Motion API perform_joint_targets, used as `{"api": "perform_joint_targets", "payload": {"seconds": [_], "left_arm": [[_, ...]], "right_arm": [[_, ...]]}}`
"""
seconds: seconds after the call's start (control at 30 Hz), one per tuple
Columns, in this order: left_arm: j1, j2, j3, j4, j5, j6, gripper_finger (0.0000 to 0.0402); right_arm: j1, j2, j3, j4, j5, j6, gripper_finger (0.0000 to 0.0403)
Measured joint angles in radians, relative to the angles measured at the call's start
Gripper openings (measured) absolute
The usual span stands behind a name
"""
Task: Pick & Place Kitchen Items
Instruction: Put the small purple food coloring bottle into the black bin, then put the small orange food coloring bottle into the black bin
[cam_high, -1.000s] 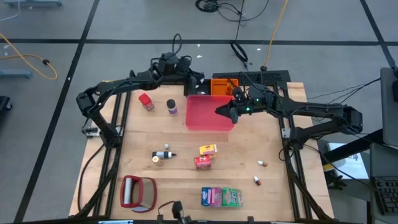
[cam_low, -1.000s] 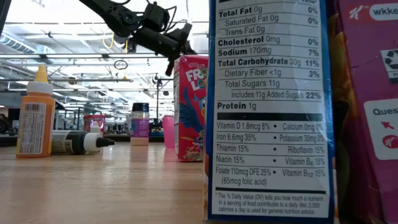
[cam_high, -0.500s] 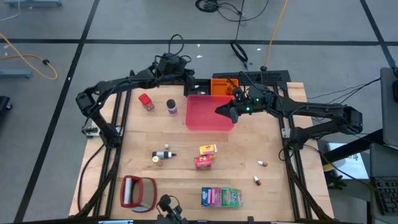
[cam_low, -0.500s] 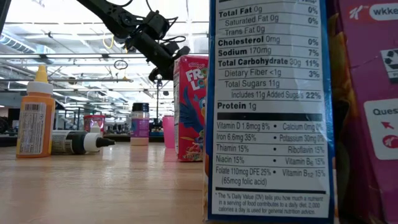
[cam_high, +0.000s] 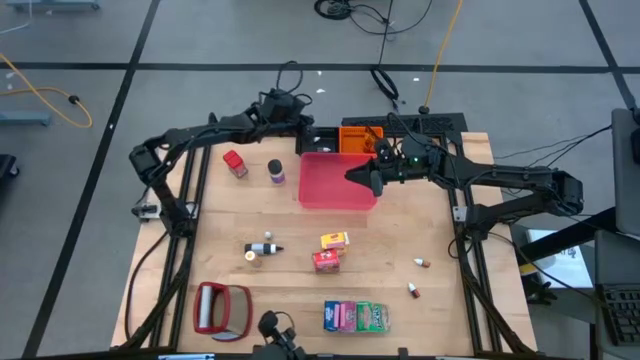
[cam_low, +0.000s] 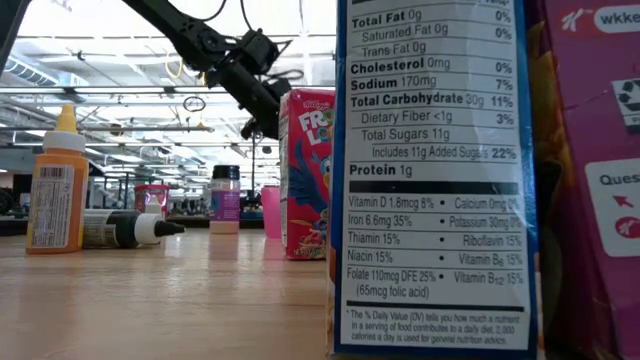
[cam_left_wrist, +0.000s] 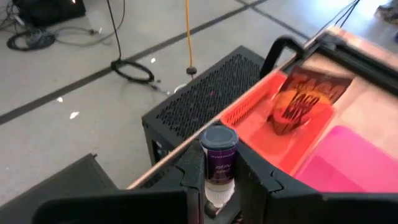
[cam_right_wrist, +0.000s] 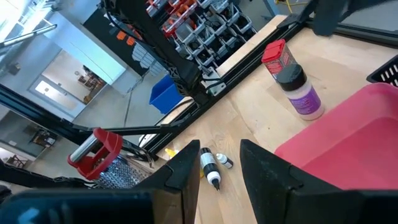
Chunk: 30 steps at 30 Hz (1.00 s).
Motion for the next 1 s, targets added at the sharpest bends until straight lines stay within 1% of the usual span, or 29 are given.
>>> {"api": "perform_joint_targets", "payload": {"seconds": [0.13,0.23,0.4,0.53,0.63,0.8,1.0], "left_arm": [[-0.003,0.012,0.000,0.006,0.000,-0.014,0.0052],[-0.004,0.013,0.000,0.021,0.000,-0.025,0.0060],[-0.004,0.014,0.000,0.061,0.000,-0.026,0.0097],[-0.004,0.014,0.000,0.057,0.000,-0.026,0.0128],[-0.004,0.014,0.000,0.051,0.000,-0.026,0.0144],[-0.004,0.014,0.000,0.050,0.000,-0.026,0.0155],[-0.004,0.014,0.000,0.050,0.000,-0.026,0.0157]], "right_arm": [[0.000,0.000,0.000,-0.001,-0.001,0.000,0.0105],[0.000,0.000,0.000,-0.001,-0.001,0.000,0.0105],[0.000,0.000,0.000,-0.001,-0.001,0.000,0.0105],[0.000,0.000,0.000,-0.001,-0.001,0.000,0.0105],[0.000,0.000,0.000,-0.001,-0.002,-0.001,0.0105],[0.000,0.000,0.000,-0.001,-0.001,0.000,0.0105],[0.000,0.000,0.000,-0.001,-0.001,-0.001,0.0105]]}}
